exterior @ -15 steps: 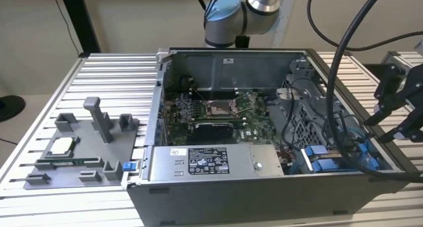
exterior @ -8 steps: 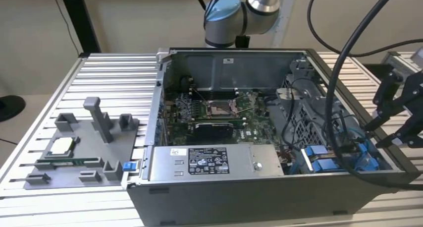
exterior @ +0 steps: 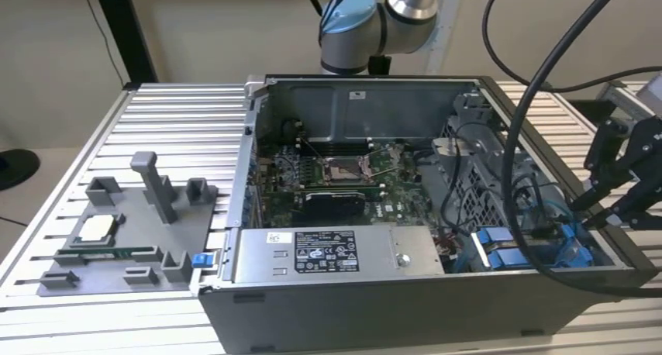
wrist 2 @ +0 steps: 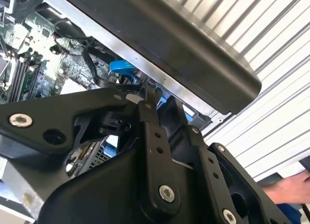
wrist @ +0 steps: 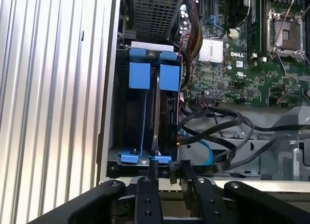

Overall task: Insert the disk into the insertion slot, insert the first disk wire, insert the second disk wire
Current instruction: 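Insert the second disk wire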

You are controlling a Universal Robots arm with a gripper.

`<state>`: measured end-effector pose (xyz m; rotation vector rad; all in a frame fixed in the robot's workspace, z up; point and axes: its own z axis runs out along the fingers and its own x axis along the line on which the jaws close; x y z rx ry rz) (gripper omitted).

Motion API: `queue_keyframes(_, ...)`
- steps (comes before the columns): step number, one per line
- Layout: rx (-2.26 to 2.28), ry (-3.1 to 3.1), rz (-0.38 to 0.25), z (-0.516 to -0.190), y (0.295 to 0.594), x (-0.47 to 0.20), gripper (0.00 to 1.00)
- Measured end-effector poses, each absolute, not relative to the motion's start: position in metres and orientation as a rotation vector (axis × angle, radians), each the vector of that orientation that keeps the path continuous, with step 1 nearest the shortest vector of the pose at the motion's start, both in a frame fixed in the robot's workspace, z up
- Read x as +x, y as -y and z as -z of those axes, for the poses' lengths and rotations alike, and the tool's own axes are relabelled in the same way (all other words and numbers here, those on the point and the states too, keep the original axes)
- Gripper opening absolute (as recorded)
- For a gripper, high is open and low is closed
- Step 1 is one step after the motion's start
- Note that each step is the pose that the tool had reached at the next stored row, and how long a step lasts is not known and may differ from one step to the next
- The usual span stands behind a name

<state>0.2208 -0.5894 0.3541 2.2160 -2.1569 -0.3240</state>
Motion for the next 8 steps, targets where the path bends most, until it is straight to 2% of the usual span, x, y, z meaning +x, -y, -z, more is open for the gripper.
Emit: queue_keyframes(8,2.128,2.247,0.336,-0.3529,0.5894,0.2207,1.0)
